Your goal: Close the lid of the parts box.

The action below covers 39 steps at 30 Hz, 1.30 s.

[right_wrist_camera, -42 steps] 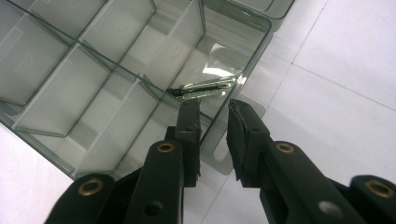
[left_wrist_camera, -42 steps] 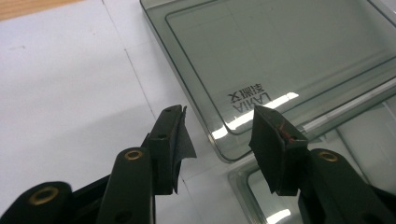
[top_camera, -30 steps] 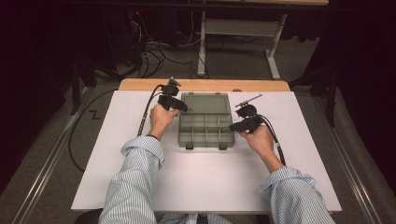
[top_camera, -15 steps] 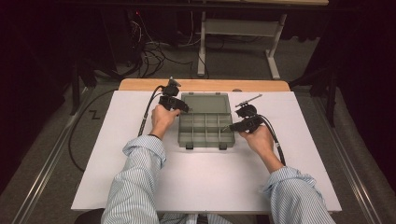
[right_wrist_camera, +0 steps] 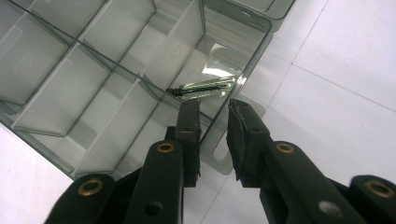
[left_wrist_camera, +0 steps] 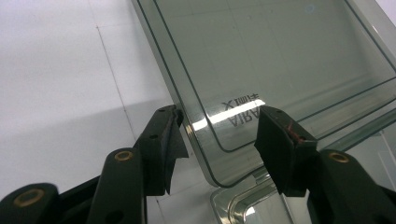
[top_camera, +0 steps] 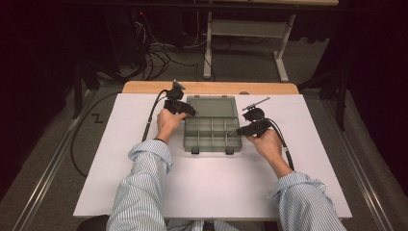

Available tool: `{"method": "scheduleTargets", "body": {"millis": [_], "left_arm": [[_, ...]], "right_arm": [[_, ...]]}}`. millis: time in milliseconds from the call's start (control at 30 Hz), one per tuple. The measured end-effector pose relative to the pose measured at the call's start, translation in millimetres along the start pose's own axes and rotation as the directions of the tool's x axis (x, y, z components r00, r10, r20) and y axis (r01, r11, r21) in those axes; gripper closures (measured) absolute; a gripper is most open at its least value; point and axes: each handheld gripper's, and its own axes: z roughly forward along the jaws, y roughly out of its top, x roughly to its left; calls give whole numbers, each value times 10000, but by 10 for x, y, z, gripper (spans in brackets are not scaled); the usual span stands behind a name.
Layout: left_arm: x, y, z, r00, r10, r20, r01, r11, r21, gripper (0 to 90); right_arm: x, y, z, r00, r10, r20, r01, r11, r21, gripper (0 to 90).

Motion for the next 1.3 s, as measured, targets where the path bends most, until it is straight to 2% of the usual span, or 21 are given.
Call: {"method": "scheduleTargets", "body": {"millis": [400, 667, 1300], "left_arm": [[12, -3, 12, 9999, -71, 114, 71, 10000, -30, 466], [43, -6, 24, 9988, -204, 447, 205, 9998, -23, 460], [-39, -6, -81, 9991, 403, 101, -399, 9982, -448, 491]], "right_arm": [[2, 4, 0, 10000, -26, 13, 26, 10000, 21, 769], [5, 5, 0, 10000, -23, 27, 23, 10000, 32, 769], [4, 9, -1, 10000, 30, 33, -30, 10000, 69, 769]]}}
